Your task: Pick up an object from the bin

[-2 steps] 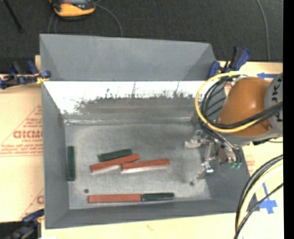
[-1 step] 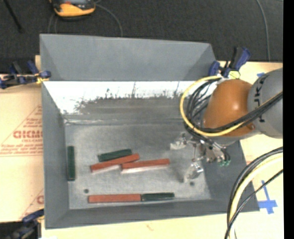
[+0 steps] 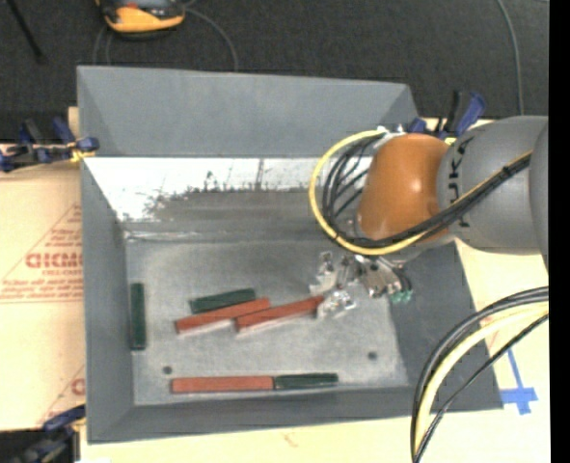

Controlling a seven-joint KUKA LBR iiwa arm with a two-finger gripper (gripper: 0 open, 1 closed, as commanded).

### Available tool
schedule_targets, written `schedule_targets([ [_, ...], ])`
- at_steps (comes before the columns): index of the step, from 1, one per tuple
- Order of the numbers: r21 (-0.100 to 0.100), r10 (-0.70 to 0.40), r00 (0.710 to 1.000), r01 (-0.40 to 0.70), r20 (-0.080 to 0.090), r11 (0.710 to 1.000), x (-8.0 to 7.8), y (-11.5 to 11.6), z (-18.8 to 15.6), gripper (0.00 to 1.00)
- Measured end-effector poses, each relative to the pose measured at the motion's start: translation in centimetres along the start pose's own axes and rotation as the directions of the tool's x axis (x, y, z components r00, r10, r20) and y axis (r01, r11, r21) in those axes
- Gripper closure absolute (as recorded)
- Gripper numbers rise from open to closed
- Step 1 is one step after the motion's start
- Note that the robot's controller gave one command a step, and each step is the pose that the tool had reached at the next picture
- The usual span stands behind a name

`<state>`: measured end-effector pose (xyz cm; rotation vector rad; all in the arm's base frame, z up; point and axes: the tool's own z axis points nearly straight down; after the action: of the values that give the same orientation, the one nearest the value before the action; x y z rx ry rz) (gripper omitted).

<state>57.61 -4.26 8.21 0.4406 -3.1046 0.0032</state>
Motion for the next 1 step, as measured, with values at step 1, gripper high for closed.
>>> schedule_targets([
  [1, 0.0, -0.001, 1.0, 0.001, 0.001, 1.0, -0.02, 0.0, -0.01, 1.0],
])
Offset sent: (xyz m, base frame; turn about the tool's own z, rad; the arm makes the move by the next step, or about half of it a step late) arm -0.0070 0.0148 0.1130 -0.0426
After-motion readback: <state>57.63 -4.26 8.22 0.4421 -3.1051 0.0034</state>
